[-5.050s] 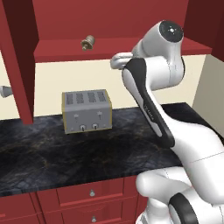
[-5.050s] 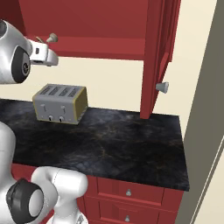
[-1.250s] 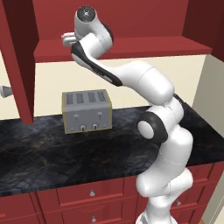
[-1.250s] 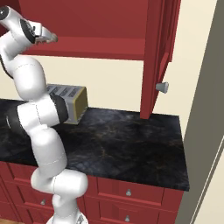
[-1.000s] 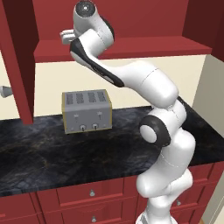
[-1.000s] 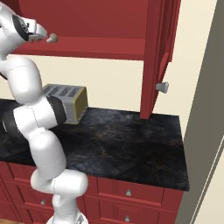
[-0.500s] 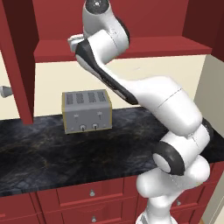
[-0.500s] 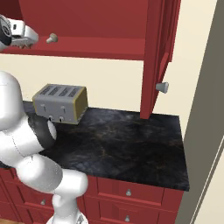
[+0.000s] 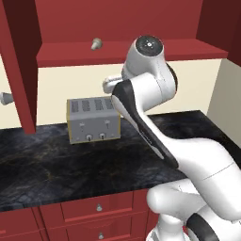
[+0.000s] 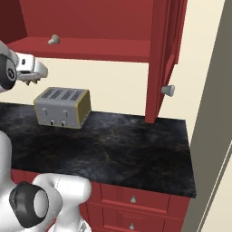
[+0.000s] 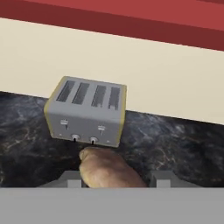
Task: Pick the mushrooms from the cabinet and place them in one bowl. Pick the carrot from the sink and place it in the other bowl.
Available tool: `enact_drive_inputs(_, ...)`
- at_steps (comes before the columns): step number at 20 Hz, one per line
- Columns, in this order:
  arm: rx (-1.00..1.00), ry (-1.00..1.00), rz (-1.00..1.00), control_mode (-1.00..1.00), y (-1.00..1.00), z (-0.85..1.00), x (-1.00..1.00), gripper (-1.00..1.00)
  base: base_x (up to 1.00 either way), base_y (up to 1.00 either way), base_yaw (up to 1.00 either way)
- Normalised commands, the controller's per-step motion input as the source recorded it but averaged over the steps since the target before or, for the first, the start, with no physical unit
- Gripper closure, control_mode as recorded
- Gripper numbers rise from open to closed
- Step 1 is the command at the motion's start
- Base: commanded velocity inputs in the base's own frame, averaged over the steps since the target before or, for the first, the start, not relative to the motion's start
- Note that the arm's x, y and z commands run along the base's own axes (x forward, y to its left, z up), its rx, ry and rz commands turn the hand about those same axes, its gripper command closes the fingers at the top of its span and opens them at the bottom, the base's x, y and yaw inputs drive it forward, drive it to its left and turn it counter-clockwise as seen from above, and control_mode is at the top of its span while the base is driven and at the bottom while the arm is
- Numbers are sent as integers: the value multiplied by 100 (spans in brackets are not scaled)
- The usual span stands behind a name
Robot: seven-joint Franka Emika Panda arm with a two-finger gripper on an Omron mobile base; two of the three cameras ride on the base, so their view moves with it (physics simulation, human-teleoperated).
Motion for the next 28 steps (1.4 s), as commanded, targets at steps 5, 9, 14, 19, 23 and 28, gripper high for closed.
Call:
enact_drive_inputs(5,-4,15,6,-100,-47,-100,-95,100,0,0,0)
enact_drive_inputs(9,-6,8,8,-100,-28,-93,-87,100,0,0,0)
enact_drive_inputs(14,-2,1,2,100,0,-11,-12,100,-22,-2,0)
enact_drive_inputs(19,0,0,0,100,0,0,0,100,-100,-19,0)
enact_drive_inputs(23,0,0,0,100,0,0,0,100,-56,-12,26)
enact_drive_inputs(28,0,0,0,100,0,0,0,100,-6,0,50)
